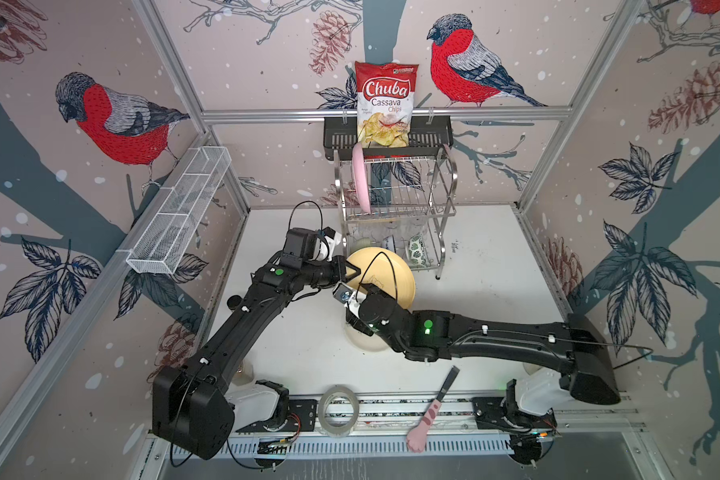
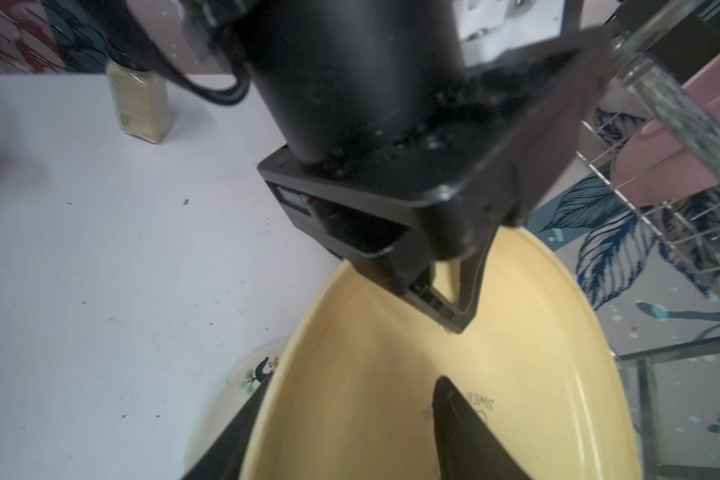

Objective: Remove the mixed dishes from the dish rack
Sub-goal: 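Regrasp the yellow plate's opposite rim with right gripper while left holds it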

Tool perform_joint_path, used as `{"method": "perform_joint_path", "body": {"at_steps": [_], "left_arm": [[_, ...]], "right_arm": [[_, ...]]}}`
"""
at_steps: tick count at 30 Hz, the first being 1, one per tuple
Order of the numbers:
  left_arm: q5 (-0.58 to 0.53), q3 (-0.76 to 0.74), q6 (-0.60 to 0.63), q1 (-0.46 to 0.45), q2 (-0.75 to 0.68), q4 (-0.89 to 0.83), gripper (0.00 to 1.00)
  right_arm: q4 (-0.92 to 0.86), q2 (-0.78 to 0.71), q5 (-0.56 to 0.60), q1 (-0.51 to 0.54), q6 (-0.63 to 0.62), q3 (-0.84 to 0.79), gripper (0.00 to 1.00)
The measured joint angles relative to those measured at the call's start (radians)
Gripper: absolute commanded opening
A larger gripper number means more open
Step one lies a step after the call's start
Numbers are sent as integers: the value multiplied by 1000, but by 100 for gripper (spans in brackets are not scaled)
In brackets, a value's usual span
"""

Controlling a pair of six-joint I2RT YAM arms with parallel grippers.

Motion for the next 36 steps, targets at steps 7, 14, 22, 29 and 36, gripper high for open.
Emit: {"method": "perform_joint_path", "body": {"at_steps": [7, 14, 22, 29, 36], "left_arm": [[0, -19, 9, 0, 0, 10, 0], [2, -39, 9, 11, -1, 10, 0], [38, -83, 8, 49, -32, 45, 0], [63, -139, 4, 90, -72, 91, 0], [76, -175, 5, 114, -85, 114, 0]], "right_arm": [[90, -171, -416, -135, 166, -130, 68], [272, -341, -788, -308, 347, -263, 70], [343, -438, -908, -595, 559, -350, 50], [261, -304, -955, -735, 699, -385, 45], [293, -203, -1017, -712, 777, -409, 35]]}}
